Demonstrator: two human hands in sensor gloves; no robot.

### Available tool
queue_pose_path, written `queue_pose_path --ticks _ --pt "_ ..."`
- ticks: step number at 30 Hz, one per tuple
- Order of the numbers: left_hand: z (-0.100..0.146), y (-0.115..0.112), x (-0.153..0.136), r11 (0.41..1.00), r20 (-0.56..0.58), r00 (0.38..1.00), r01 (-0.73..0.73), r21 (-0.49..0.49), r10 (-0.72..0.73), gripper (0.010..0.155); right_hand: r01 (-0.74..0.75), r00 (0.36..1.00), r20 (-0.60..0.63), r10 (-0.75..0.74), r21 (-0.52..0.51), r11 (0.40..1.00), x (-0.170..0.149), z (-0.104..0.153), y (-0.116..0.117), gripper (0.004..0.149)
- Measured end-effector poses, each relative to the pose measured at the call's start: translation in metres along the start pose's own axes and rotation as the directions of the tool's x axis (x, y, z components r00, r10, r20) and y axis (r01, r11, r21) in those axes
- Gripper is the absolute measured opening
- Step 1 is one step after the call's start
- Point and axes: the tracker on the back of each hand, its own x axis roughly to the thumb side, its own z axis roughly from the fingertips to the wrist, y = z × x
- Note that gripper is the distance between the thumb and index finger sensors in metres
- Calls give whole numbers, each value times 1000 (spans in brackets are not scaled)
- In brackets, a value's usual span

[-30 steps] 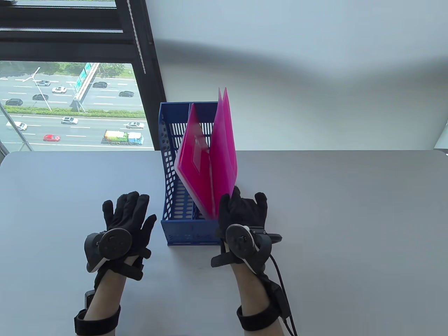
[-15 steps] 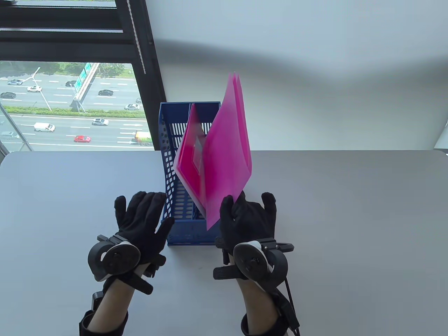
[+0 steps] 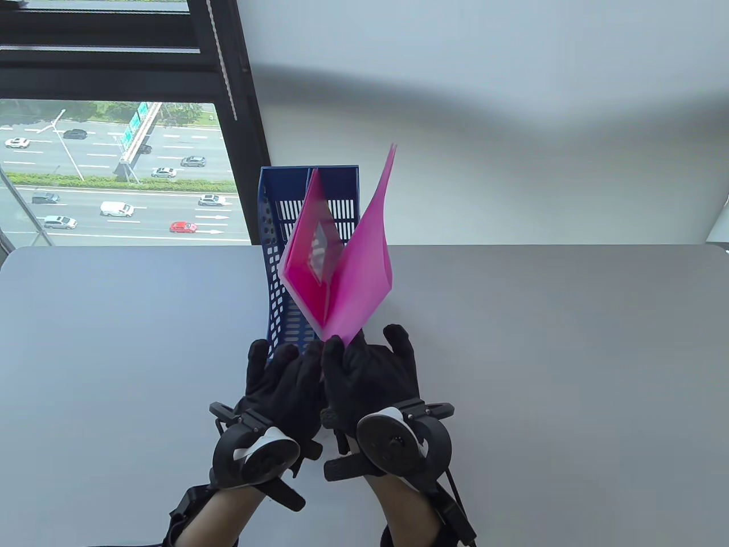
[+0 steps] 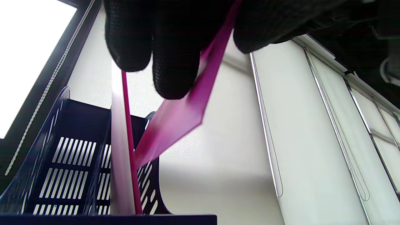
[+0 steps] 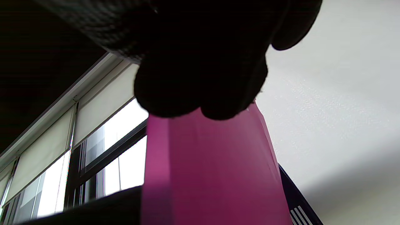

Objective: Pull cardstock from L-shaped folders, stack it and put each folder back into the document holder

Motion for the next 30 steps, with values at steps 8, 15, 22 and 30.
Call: queue_pose_path --ticks 8,15,22,30 --pt "2 14 -10 985 -20 999 35 169 -32 48 59 998 10 -59 21 998 3 3 5 52" --pt "1 30 -39 970 -113 984 -110 219 137 46 154 988 -5 -154 62 986 -4 1 0 57" --pt "1 37 -85 873 -229 848 -429 232 477 45 213 972 -107 -207 39 976 -38 -12 -17 55" --pt "3 30 -124 723 -277 672 -670 166 686 44 502 822 -355 -446 81 861 -99 -22 -18 59"
